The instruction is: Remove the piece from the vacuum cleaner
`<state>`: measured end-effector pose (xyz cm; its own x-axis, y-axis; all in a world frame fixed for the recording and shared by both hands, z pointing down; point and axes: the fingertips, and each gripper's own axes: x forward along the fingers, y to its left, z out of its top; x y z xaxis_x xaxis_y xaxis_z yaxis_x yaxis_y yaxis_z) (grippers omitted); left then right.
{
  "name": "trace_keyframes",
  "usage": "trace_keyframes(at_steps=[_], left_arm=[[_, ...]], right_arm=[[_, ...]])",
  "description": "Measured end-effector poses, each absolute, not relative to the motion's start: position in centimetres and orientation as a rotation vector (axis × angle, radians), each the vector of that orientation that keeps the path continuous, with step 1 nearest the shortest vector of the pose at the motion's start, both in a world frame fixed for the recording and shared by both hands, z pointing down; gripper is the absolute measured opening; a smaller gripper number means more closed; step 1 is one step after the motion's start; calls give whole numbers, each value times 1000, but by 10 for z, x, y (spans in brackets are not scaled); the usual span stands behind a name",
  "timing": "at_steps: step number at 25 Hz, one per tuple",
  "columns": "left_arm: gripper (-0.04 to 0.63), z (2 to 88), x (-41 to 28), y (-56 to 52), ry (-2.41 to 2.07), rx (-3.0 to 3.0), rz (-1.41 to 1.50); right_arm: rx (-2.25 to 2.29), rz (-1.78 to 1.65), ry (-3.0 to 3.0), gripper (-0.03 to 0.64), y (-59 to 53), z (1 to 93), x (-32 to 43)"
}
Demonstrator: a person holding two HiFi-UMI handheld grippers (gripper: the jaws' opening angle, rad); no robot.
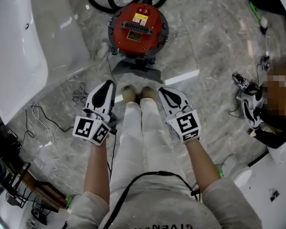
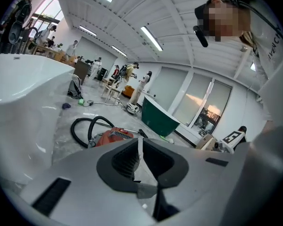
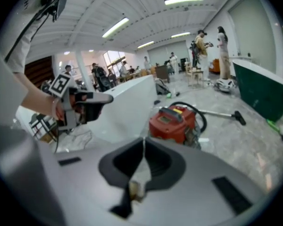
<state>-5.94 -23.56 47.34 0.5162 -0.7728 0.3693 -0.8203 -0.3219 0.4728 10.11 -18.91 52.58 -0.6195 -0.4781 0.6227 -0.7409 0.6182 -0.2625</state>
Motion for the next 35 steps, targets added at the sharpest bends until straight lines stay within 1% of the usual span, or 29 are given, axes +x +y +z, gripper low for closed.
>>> trace_keyframes(at_steps=[4, 7, 11, 13, 16, 18, 21, 27, 32, 35], left_arm=[[110, 512, -49, -241, -1213, 2219, 197], [153, 538, -43, -245, -1163, 2296, 294], [246, 574, -34, -243, -1079, 2425, 560], [292, 598, -30, -238, -1000, 2477, 722], [329, 633, -26, -224, -863, 2525, 932], [336, 654, -23, -219, -791, 2548, 1046], [336, 678, -18, -217, -719, 2569, 1182], [336, 715, -12, -224, -633, 2584, 1436], [336, 729, -10, -225, -630, 2552, 1446], [336, 743, -11, -220, -600, 2511, 1503]], right_arm=[[917, 673, -2298, 15, -192, 563, 95], [886, 647, -2256, 17, -198, 591, 86], [796, 553, -2176, 25, -201, 625, 75], [747, 514, -2124, 75, -201, 643, 73], [688, 496, -2068, 123, -200, 666, 71], [660, 475, -2036, 148, -201, 680, 72], [625, 439, -2004, 164, -203, 698, 71], [600, 393, -1995, 166, -210, 715, 66], [601, 363, -1974, 164, -208, 722, 62], [599, 324, -1970, 164, -211, 724, 61]])
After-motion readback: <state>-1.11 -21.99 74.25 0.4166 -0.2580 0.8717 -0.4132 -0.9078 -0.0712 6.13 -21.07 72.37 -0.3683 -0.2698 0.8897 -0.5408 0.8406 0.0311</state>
